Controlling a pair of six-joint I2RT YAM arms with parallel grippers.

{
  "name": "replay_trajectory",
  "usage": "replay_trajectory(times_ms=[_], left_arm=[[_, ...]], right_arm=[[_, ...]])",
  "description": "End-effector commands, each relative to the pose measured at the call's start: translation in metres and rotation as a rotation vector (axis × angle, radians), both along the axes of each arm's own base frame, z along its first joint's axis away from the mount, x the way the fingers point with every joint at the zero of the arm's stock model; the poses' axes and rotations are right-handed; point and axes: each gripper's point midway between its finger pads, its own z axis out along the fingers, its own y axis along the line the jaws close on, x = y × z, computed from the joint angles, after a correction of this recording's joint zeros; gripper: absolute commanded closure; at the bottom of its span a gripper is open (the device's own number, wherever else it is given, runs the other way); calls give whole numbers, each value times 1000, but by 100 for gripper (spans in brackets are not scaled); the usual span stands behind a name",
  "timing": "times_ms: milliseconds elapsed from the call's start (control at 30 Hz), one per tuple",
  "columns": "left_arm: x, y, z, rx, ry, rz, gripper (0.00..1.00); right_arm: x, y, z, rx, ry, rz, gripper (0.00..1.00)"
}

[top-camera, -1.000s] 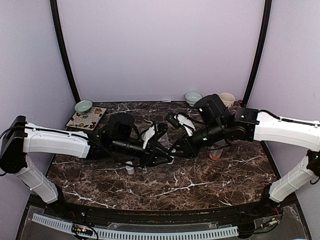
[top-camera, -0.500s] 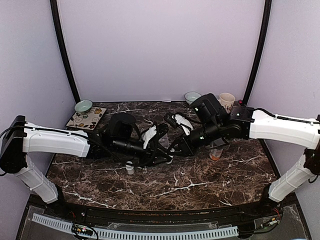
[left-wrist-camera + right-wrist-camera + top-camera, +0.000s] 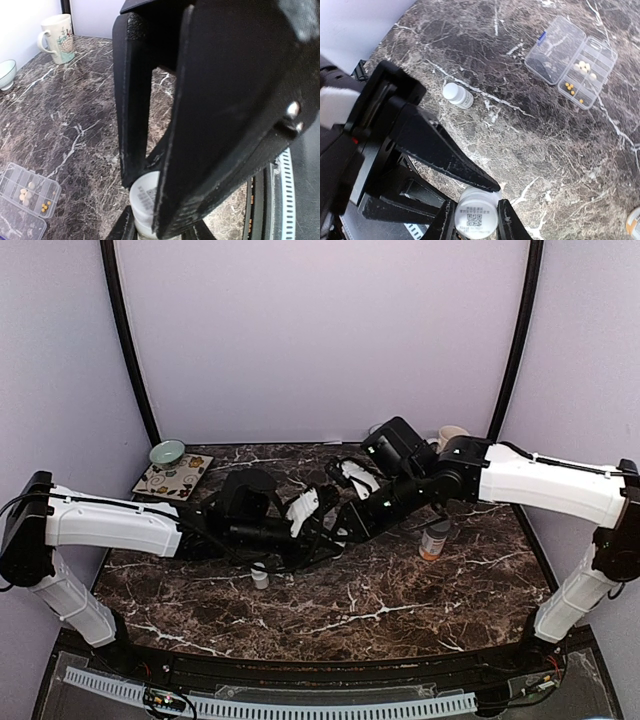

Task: Sort the pills into containers
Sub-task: Screw the lid of the pill bottle onto the pill bottle.

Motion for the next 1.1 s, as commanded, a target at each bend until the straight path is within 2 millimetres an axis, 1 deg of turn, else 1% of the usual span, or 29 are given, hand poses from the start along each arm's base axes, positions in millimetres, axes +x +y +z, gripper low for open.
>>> replay_trajectory(times_ms=[0,333,433,500,633,700,767,933,1067], left_arm=[[-3,-20,37,-75,-126,-10,95],[6,-25,42,-72,-217,107,96],[10,-26,43,-68,-244,138,96],[11,-27,44,-72,-252,149,96],[8,-28,45,-80,-250,131,96],[5,-27,48,-96,-253,118,96],[1,-25,48,-106,-252,103,97],[-9,-25,49,-117,-237,53,98],[-13,-23,48,-116,-223,40,98]], right_arm=[[5,21,6,23,29,-87,81],[9,28,-10,-36,97,-224,82],[10,31,-11,-33,111,-258,81],[11,34,-8,-20,110,-263,79],[14,36,3,2,85,-265,67],[14,36,7,11,71,-256,60],[15,35,13,22,56,-252,56],[17,32,21,35,12,-240,52],[19,30,35,88,-32,-242,51]])
